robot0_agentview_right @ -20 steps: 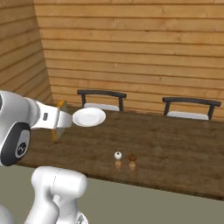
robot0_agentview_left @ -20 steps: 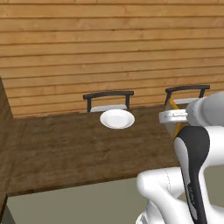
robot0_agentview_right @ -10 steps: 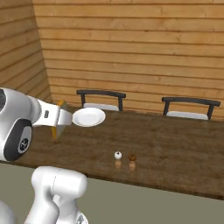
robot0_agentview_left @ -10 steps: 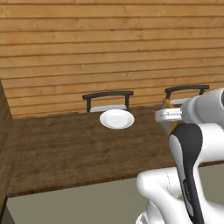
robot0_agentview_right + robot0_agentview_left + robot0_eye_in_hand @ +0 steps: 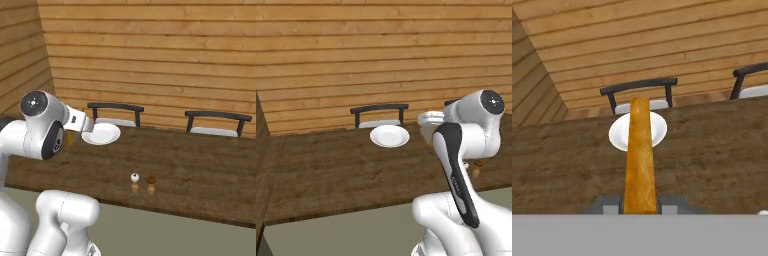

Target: Start the toaster. Once the lever pops up, take the bread to the plate on the dining counter.

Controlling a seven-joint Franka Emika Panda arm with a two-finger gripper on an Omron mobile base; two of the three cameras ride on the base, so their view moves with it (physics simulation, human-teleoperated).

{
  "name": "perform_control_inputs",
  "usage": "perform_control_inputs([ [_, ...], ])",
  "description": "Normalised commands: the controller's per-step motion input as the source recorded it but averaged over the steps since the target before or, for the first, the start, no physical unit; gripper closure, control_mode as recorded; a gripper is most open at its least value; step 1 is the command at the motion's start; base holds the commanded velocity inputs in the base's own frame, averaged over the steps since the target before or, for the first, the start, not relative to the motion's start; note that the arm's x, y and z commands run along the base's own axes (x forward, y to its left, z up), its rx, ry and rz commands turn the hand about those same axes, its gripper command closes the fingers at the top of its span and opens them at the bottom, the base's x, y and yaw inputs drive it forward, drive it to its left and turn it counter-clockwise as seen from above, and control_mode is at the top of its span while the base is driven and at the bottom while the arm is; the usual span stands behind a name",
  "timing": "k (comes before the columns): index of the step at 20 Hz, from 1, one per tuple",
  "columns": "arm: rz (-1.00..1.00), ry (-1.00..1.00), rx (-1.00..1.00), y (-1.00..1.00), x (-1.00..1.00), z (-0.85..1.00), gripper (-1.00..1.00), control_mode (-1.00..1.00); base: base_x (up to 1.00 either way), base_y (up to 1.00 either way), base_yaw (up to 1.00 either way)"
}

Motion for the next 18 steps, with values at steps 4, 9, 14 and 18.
perform_control_inputs([
  [4,0.0,0.1,0.13,0.0,0.73,-0.31,1.0,-1.0,0.0,0.0,0.0],
  [9,0.0,0.1,0.0,0.12,0.79,-0.27,1.0,-1.0,0.0,0.0,0.0],
  [14,0.0,0.13,0.0,0.03,0.88,-0.33,1.0,-1.0,0.0,0.0,0.0],
  [18,0.0,0.12,0.08,0.0,0.77,-0.28,1.0,-1.0,0.0,0.0,0.0],
])
